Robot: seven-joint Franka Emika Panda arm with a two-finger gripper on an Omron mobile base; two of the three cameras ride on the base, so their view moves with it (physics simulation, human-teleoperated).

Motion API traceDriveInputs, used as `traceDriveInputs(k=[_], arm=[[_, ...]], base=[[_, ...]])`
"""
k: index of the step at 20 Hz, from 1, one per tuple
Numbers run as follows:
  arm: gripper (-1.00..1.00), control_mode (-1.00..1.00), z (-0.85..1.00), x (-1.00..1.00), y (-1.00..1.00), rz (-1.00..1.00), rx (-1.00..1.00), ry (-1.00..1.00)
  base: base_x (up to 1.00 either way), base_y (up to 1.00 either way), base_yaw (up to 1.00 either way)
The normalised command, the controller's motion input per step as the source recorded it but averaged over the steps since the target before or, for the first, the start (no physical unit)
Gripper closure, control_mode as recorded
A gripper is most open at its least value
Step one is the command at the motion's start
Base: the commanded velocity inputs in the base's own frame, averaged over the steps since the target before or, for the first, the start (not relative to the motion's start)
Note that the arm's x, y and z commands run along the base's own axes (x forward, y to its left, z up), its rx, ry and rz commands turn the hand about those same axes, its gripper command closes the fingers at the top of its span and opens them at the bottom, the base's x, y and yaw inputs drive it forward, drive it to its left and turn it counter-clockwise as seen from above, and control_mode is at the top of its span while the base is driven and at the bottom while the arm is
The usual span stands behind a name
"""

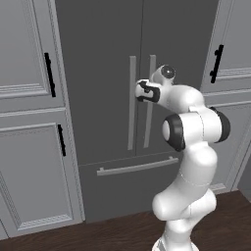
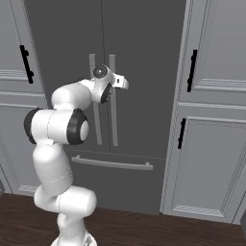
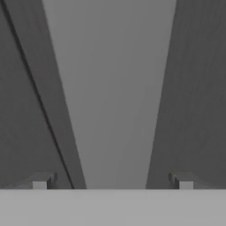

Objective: Take the strawberry from the fridge and place it on top of the pancake, located on the dining counter.

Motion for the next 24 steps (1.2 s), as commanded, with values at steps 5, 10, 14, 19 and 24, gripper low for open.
traceDriveInputs(k=[5, 10, 14, 19, 24], arm=[[-1.0, -1.0, -0.01, 0.39, -0.13, 0.05, 0.0, -0.06], [1.0, -1.0, 0.0, 0.11, -0.01, 0.03, 0.0, 0.0], [1.0, -1.0, 0.0, -0.01, 0.0, 0.0, 0.0, 0.0], [1.0, -1.0, 0.0, -0.4, -0.16, -0.01, 0.0, 0.01], [1.0, -1.0, 0.06, -0.97, -0.76, 0.0, 0.0, 0.0]], base=[[0.0, 0.0, 0.0], [0.0, 0.0, 0.0], [0.0, 0.0, 0.0], [0.0, 0.0, 0.0], [0.0, 0.0, 0.0]])
